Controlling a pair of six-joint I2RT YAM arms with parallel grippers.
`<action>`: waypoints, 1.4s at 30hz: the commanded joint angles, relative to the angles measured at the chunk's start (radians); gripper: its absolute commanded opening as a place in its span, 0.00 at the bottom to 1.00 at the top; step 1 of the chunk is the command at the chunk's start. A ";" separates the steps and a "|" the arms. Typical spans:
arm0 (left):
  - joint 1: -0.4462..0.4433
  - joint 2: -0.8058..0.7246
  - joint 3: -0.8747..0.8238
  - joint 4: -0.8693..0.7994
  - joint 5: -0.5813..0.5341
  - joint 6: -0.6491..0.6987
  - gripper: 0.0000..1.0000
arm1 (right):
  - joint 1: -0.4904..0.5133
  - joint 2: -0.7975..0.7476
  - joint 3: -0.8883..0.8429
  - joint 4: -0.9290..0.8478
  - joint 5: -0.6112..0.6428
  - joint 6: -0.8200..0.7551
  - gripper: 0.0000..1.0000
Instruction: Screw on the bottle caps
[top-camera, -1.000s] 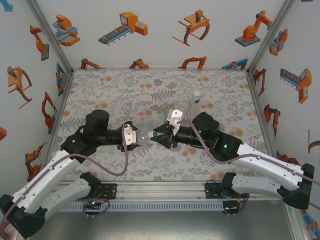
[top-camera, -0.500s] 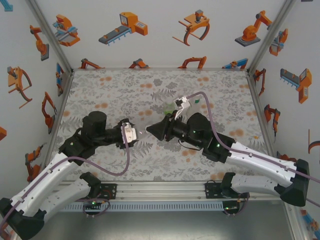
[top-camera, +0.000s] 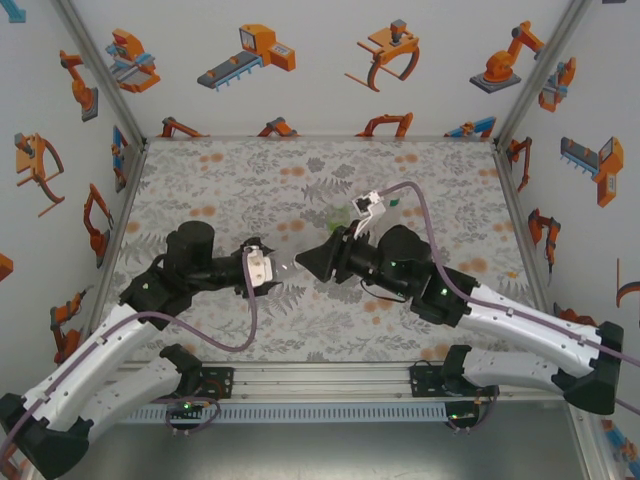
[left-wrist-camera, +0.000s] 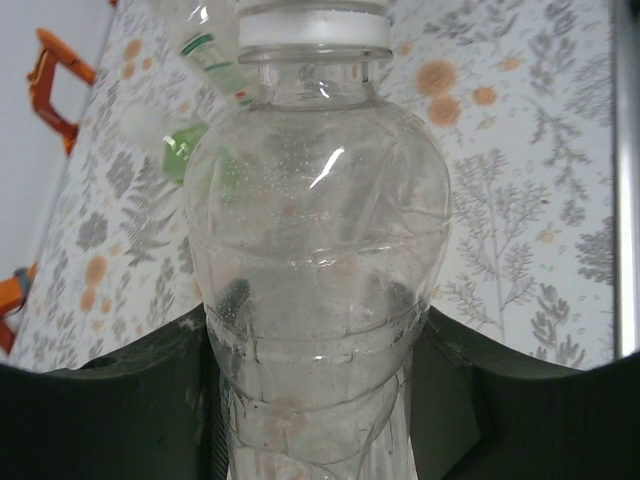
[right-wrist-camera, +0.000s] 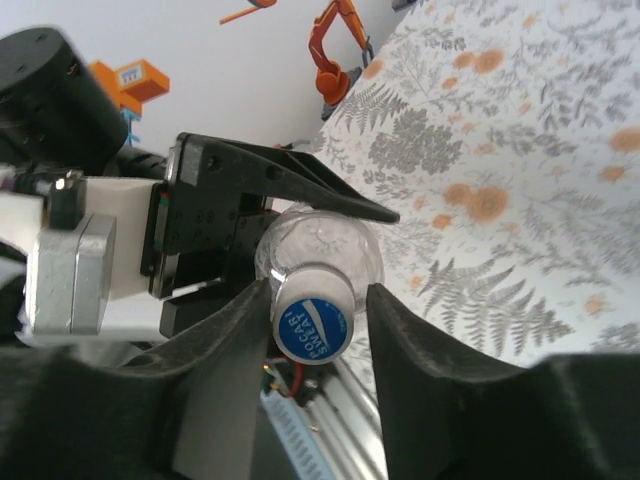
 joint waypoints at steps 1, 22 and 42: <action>-0.006 0.013 0.033 -0.012 0.179 0.036 0.00 | 0.001 -0.072 0.068 -0.052 -0.079 -0.292 0.46; -0.035 0.023 -0.012 0.551 0.501 -0.376 0.00 | 0.002 -0.120 -0.058 0.456 -0.675 -0.858 0.54; -0.059 0.056 0.022 0.557 0.509 -0.376 0.00 | 0.002 -0.072 -0.015 0.531 -0.774 -0.861 0.40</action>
